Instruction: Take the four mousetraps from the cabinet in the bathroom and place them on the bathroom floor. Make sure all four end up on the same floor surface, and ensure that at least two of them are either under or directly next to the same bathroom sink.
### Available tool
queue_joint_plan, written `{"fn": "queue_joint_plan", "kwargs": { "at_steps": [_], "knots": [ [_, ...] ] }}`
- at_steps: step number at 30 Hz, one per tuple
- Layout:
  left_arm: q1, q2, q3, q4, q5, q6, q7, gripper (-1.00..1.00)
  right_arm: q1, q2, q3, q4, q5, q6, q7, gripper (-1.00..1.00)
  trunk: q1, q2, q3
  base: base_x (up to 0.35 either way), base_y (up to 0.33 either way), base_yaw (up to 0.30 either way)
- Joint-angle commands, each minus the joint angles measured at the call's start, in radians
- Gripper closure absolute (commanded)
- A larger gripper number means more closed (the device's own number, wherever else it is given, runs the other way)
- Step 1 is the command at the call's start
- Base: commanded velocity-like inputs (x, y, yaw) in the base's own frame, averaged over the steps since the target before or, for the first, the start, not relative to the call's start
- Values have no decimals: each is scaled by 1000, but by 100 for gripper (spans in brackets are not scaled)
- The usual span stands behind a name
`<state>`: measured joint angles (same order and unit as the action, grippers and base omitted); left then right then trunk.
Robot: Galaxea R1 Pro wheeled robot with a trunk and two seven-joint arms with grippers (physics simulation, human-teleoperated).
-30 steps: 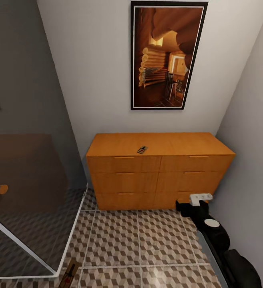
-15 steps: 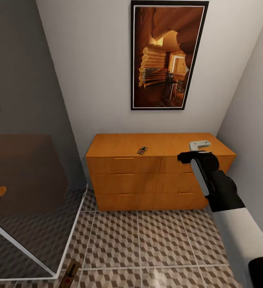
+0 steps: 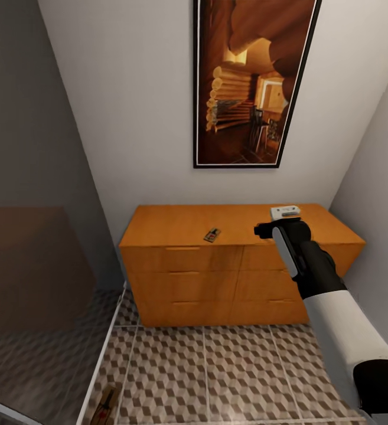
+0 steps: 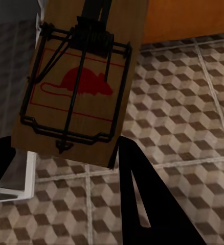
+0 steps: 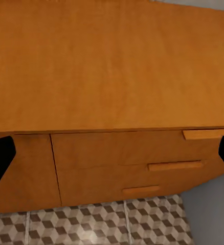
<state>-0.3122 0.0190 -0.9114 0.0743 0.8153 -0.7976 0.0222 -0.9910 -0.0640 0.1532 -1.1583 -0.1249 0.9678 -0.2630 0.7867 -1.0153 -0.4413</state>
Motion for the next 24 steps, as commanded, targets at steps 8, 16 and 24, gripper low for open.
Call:
{"fn": "queue_joint_plan", "kwargs": {
  "at_steps": [8,16,24],
  "knots": [
    [-1,-1,-7,2,-1,10,6,100,-1,31,5,0,-11,3,-10,-100,1,-1,-1,239,152,0],
    [-1,-1,-7,2,-1,11,5,100,-1,43,6,0,-10,2,-9,-100,1,-1,-1,158,153,0],
    [-1,-1,-7,2,-1,11,6,100,-1,44,8,0,-13,2,-5,-100,1,-1,-1,26,17,0]
  ]
}}
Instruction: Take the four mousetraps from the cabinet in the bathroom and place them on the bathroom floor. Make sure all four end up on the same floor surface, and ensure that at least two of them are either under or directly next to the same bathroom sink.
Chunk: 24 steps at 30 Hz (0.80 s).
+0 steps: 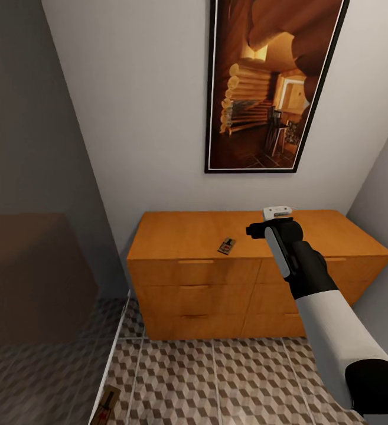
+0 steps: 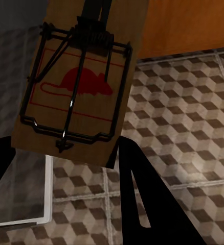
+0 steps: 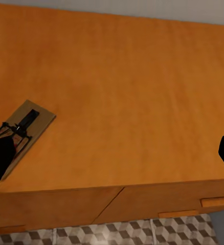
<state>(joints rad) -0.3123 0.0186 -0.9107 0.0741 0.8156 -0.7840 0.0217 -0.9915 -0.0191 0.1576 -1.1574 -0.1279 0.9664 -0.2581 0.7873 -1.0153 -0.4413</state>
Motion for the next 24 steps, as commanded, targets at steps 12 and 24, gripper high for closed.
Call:
{"fn": "queue_joint_plan", "kwargs": {
  "at_steps": [12,24],
  "knots": [
    [-1,0,-8,2,-1,-3,7,100,0,-2,3,-1,-11,4,-7,-100,0,-1,-1,1,1,0],
    [-1,-1,-8,3,-1,-3,7,100,1,-4,4,-1,-9,3,-7,-100,0,-1,-2,12,5,0]
  ]
}}
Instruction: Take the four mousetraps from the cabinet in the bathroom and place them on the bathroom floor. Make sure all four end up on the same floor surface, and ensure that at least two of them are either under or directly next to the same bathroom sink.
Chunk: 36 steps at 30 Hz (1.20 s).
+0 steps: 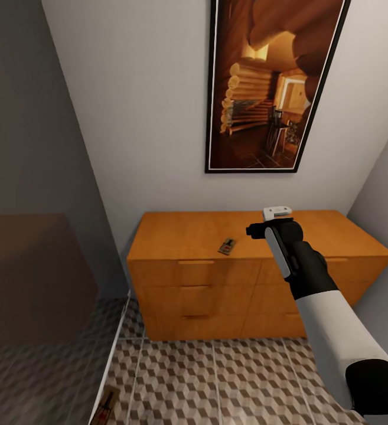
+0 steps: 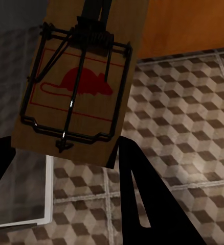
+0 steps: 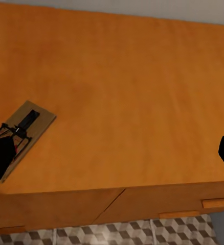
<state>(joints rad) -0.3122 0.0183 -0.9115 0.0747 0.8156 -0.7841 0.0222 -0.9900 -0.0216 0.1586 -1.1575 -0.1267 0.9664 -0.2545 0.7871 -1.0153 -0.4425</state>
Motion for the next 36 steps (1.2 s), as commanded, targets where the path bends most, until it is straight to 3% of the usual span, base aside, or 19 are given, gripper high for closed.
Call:
{"fn": "queue_joint_plan", "kwargs": {
  "at_steps": [1,11,20,36],
  "knots": [
    [-1,-1,-7,1,-1,-3,7,100,-1,-1,3,-1,-10,3,-10,-100,0,-1,-1,131,83,0],
    [-1,-1,-7,2,-1,-3,7,100,-1,-1,3,-1,-10,3,-9,-100,0,-1,-1,206,118,0],
    [-1,-1,-7,2,-1,-3,6,100,-1,-1,2,-1,-10,3,-9,-100,0,-1,-1,39,9,-15],
    [-1,-1,-7,2,-1,-3,5,100,-1,-3,2,-1,-8,3,-8,-100,0,-1,5,78,69,-173]
  ]
}}
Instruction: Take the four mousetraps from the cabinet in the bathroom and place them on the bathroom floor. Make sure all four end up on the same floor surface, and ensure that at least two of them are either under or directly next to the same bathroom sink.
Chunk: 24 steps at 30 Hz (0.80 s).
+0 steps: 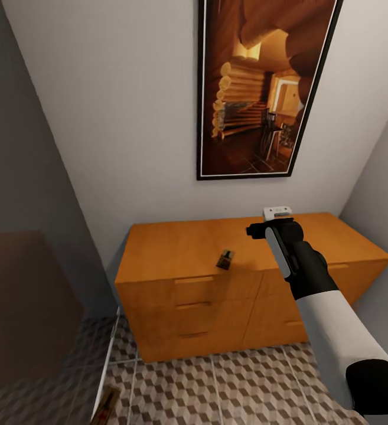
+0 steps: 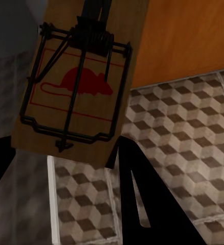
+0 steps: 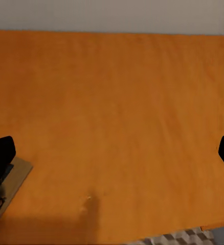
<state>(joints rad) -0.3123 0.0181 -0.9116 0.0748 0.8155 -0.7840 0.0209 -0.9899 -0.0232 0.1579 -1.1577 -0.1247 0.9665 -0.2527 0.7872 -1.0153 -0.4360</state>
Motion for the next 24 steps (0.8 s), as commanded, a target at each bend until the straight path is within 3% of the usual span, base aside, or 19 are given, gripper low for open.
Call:
{"fn": "queue_joint_plan", "kwargs": {
  "at_steps": [1,7,24],
  "knots": [
    [-1,-1,-7,2,-1,-3,7,100,-1,-1,3,0,-10,3,-10,-100,0,-1,-1,25,11,-191],
    [-1,0,-7,2,-1,-3,7,100,0,-1,3,0,-9,3,-10,-100,0,-1,1,8,19,-97],
    [-1,-1,-7,2,-1,-3,7,100,1,0,4,2,-9,2,-10,-100,0,-1,1,13,149,-4]
  ]
}}
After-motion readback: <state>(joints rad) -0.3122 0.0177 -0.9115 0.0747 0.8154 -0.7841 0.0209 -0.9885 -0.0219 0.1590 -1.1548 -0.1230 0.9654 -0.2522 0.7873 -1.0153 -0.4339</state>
